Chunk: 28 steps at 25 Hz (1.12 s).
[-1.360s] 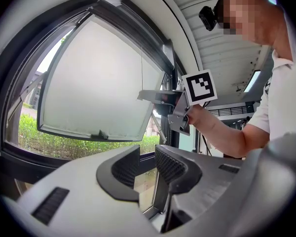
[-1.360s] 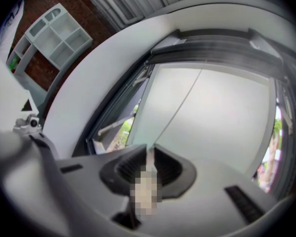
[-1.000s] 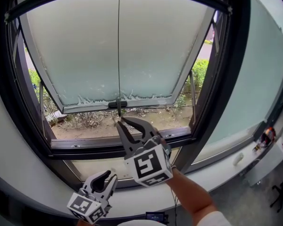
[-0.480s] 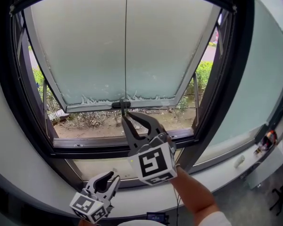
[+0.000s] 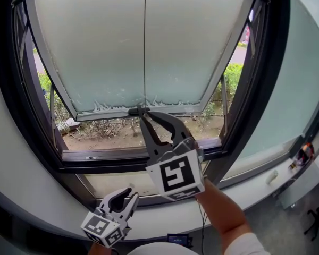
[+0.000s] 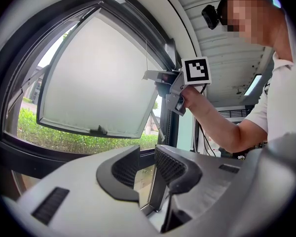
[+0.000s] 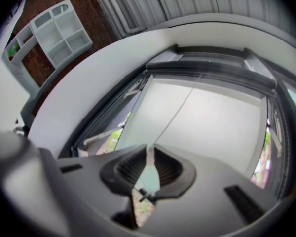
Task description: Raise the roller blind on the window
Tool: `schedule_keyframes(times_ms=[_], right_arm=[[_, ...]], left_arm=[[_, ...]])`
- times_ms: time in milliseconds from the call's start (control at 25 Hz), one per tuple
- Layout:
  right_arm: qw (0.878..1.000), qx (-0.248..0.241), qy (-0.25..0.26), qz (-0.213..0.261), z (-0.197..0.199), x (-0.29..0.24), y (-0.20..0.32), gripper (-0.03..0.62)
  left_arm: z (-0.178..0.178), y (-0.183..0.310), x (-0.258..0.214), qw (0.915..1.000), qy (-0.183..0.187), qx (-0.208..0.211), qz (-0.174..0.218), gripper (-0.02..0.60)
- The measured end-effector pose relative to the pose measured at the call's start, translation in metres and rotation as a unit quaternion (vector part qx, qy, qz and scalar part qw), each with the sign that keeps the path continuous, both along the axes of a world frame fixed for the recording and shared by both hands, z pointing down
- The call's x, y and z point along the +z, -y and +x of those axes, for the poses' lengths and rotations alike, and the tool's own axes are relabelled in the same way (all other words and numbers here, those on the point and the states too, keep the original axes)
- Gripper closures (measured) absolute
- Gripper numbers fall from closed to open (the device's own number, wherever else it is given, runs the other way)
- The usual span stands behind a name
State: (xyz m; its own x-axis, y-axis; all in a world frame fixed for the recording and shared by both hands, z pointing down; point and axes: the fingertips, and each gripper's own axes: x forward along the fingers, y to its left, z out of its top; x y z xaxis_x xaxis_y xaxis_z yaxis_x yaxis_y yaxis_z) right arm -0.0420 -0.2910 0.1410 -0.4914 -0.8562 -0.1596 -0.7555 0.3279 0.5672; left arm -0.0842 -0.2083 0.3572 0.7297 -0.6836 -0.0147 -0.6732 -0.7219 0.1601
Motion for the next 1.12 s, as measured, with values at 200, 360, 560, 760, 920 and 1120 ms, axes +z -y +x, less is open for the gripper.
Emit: schedule_keyframes(times_ms=[200, 360, 560, 760, 920, 1120], right_arm=[[1.0, 0.003, 0.002, 0.005, 0.001, -0.002, 0.002, 0.536], [1.0, 0.004, 0.007, 0.021, 0.0, -0.01, 0.0, 0.536], [0.999, 0.008, 0.018, 0.039, 0.004, -0.026, -0.002, 0.536], [0.999, 0.009, 0.015, 0.042, 0.004, -0.027, -0.003, 0.536], [0.999, 0.013, 0.014, 0.047, 0.005, -0.027, -0.004, 0.536], [0.998, 0.02, 0.015, 0.057, 0.009, -0.026, -0.006, 0.536]], left_arm=[[0.001, 0.0, 0.003, 1.0, 0.001, 0.003, -0.003, 0.471], [0.0, 0.0, 0.006, 1.0, 0.001, 0.005, -0.003, 0.471], [0.0, -0.001, 0.004, 1.0, 0.001, 0.001, -0.005, 0.471], [0.0, -0.002, 0.004, 1.0, 0.0, 0.002, -0.006, 0.471], [-0.001, -0.003, 0.003, 1.0, -0.002, 0.002, -0.005, 0.471], [-0.001, -0.003, 0.002, 1.0, -0.003, 0.003, -0.003, 0.471]])
